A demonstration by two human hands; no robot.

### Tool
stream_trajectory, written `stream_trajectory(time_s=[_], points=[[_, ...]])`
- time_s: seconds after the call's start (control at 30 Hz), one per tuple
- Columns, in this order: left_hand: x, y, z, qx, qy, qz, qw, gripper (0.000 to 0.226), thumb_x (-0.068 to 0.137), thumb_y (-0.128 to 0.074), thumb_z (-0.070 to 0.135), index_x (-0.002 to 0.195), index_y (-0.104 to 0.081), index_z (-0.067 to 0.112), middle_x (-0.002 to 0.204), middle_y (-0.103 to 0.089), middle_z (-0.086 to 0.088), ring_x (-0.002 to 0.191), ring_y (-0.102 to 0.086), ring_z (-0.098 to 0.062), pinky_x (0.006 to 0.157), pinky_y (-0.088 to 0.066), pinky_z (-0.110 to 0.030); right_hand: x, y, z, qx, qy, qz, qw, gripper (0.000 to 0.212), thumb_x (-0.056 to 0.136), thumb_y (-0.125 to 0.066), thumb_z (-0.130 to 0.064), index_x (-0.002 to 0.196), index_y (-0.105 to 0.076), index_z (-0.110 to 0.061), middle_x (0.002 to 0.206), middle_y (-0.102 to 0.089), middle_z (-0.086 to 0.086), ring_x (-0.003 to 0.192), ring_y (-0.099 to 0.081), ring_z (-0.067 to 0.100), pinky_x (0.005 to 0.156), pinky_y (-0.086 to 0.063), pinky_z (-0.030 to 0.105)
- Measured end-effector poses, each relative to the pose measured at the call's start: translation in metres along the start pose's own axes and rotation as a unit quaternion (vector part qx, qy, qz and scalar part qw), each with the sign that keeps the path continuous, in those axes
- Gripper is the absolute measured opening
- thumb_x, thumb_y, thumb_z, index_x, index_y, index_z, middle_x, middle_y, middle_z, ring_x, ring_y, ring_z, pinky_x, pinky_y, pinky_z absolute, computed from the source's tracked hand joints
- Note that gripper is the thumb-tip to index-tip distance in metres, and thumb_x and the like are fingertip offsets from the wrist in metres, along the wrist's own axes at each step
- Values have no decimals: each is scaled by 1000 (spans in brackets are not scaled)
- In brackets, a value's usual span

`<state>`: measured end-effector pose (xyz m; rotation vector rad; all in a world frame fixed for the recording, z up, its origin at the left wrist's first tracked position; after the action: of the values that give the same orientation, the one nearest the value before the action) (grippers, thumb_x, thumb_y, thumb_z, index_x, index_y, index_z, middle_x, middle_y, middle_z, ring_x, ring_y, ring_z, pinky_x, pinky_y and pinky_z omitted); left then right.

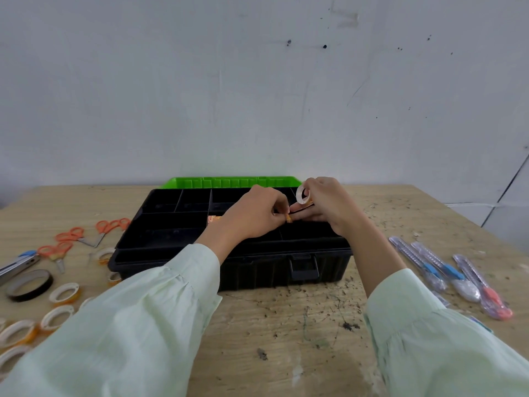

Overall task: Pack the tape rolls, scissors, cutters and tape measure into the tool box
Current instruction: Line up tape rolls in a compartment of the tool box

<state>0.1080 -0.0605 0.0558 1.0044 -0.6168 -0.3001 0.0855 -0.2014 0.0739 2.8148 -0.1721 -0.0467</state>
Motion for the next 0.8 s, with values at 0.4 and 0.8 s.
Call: stream_trajectory(time_s=[0.4, 0.8], points=[[4, -2, 3, -17, 58, 25, 998, 14, 79, -74, 26, 86, -74, 14, 76, -57, 8, 71, -57, -9, 67, -43, -22, 1, 5, 2, -232, 60, -8, 971, 32, 92, -55, -25, 66, -68, -10, 77, -70, 13, 70, -60, 21, 68, -46, 32], [-2, -5, -2, 5, 48, 37, 998, 18, 84, -69, 23, 89, -74, 7, 94, -52, -2, 84, -58, -17, 68, -41, -23, 12, -14, 9, -377, 65, 16, 924, 21, 90, -59, -20, 90, -70, -3, 81, -63, 11, 72, -54, 21, 51, -34, 26]])
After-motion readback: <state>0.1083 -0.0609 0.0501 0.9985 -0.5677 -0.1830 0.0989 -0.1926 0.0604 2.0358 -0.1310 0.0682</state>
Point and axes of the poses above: each hand's wrist, its own x-axis towards the middle knuckle, its own y-axis out of the back of the hand, z = x × y, the point moved 2 cm from there along x, towards the middle knuckle
